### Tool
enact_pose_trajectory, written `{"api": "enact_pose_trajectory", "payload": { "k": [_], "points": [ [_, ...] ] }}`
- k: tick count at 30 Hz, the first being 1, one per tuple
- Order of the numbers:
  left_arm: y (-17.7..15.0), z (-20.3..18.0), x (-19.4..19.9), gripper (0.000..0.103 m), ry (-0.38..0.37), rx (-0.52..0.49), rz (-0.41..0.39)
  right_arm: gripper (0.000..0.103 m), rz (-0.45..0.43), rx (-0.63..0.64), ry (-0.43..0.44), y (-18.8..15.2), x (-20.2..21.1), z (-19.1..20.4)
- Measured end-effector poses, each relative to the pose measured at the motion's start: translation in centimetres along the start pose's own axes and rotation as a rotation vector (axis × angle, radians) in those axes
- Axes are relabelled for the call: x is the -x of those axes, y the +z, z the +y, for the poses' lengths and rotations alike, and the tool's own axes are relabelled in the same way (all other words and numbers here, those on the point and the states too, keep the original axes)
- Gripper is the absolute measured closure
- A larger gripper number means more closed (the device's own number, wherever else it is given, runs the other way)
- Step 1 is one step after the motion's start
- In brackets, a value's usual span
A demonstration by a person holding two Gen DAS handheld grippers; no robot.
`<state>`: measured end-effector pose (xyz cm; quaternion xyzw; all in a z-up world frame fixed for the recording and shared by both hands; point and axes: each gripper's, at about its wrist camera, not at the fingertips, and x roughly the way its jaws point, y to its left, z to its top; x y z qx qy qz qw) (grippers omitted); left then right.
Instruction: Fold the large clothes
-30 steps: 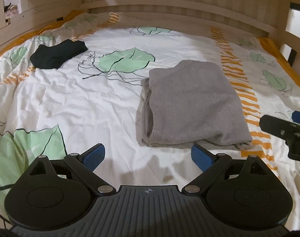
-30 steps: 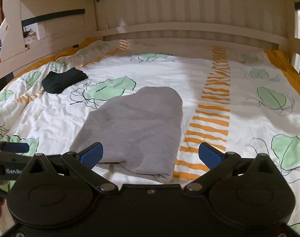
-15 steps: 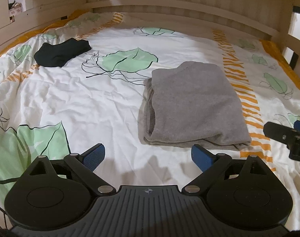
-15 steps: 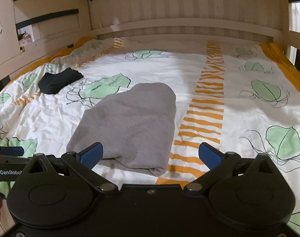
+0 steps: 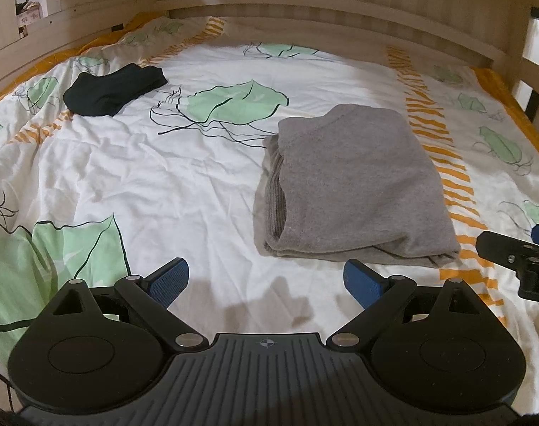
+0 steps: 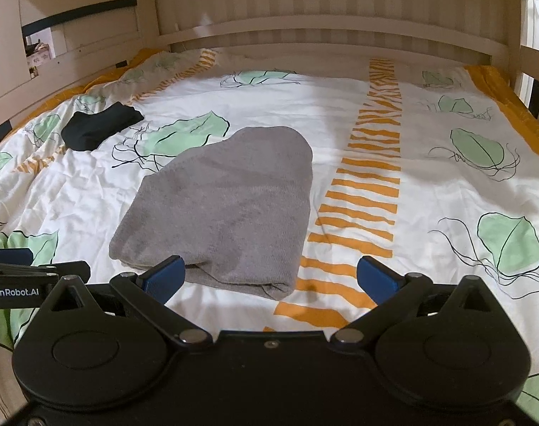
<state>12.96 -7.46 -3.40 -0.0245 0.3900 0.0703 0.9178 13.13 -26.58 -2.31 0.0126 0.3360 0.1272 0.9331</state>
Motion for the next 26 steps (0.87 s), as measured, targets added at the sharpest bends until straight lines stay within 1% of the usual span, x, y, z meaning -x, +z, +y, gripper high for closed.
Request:
{"api": "enact_pose_trajectory", "payload": {
  "k": [26],
  "points": [
    [-0.07, -0.37, -0.3, 0.008, -0.006, -0.012, 0.008, 0.001, 0.007, -0.011, 0.002, -0.11, -0.15, 0.01]
  ]
}}
